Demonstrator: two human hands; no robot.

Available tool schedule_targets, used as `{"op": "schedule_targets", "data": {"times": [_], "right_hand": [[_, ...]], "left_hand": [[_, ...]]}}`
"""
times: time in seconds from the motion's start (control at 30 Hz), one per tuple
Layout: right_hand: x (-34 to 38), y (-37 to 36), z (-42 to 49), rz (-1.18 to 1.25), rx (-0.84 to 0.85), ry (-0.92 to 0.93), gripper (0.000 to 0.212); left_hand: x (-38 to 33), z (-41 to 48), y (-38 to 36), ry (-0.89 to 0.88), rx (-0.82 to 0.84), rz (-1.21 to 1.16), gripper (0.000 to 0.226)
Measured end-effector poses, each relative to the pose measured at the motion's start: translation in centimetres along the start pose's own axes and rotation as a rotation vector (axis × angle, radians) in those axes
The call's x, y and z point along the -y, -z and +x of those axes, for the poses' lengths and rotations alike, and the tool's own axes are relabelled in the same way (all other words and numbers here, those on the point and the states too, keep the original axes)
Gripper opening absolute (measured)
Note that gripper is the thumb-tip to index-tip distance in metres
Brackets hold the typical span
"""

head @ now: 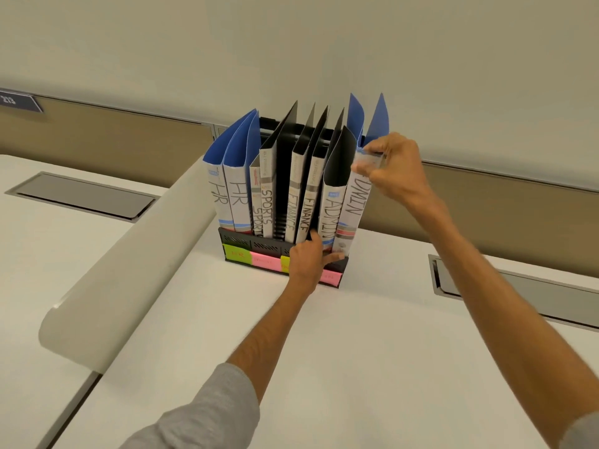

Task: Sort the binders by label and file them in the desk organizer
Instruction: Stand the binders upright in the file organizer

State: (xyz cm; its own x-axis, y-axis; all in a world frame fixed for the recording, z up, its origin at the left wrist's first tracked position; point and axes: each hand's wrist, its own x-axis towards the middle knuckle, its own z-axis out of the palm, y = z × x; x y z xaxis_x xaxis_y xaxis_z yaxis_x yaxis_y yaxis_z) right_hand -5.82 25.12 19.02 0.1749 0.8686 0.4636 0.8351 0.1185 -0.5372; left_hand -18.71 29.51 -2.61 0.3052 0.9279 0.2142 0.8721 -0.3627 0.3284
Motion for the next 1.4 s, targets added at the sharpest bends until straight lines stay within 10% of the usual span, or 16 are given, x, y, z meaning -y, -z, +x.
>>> {"op": "schedule_targets", "data": {"times": [0.27,0.53,1.4], "right_hand": [[-0.2,-0.2,0.6,-0.131,0.026,0.087,0.073],[0.2,-2.3,2.8,-0.175,0.064,-0.021,0.056],[-3.8,-8.7,0.1,0.030,0.040,-0.147,0.053]], "left_hand": [[-3.7,-1.9,-0.1,0.235,-0.117,-0.159,0.110],[-4.9,-1.3,-1.3,0.320,-0.191,-0.288,0.073],[-4.8,-1.0,-1.8,0.305,-0.193,-0.276,0.070]]}}
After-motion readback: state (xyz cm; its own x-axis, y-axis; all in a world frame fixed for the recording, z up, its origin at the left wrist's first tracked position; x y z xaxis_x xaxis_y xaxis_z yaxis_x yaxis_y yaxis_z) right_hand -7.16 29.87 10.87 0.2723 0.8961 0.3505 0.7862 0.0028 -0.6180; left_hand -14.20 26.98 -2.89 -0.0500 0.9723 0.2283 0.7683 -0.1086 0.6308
